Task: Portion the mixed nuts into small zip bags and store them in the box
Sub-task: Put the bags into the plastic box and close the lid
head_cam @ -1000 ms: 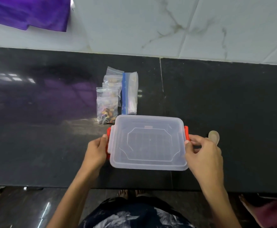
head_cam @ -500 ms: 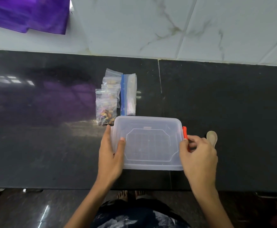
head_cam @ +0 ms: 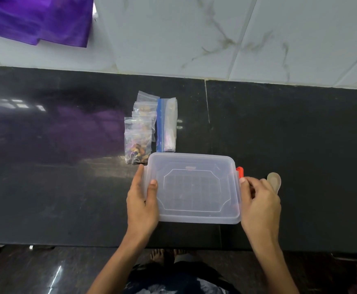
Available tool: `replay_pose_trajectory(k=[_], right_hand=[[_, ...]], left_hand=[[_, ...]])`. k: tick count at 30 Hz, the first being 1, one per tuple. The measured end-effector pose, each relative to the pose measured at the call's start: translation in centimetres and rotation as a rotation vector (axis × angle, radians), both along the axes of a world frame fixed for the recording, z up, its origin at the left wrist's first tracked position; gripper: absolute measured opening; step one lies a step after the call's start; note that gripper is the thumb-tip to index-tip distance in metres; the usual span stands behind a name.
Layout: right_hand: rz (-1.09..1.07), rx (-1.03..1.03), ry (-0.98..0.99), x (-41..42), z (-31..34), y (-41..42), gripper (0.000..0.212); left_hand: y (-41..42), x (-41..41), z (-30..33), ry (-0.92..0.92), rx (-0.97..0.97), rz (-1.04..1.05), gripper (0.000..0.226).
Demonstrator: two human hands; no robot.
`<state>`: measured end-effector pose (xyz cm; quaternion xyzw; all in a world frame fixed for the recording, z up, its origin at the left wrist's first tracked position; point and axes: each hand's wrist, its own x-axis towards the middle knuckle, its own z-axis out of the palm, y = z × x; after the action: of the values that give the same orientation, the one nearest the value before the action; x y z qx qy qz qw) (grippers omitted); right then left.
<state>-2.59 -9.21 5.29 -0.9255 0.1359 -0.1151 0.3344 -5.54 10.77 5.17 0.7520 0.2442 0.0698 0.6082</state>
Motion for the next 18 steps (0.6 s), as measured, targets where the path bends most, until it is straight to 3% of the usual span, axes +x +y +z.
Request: replay_pose_trajectory(k=[4, 7, 9, 13, 18], right_hand=[[-0.018, 0.074, 0.019, 0.1, -0.7, -0.5, 0.027], [-0.076, 0.462, 0.187, 0.1, -2.2, -1.2, 0.035], [-0.086, 0.673, 0.307, -0.2, -2.6, -0.6, 0.026], [-0.036, 0.696, 0.356, -0.4, -2.3, -0.3, 0.020], [-0.128, 0.638, 0.079, -1.0, -0.9, -0.8, 0.018]], left_hand=[[0.1, 0.0, -0.1, 0.016, -0.009, 0.014, 0.052], [0.0, 0.0, -0.1, 0.011, -0.009, 0.020, 0.052], [0.0, 0.0, -0.1, 0.006, -0.009, 0.013, 0.052], [0.1, -0.1, -0.2, -0.024, -0.023, 0.022, 0.047], [0.2, 0.0, 0.0, -0.059, -0.196, 0.223, 0.027]])
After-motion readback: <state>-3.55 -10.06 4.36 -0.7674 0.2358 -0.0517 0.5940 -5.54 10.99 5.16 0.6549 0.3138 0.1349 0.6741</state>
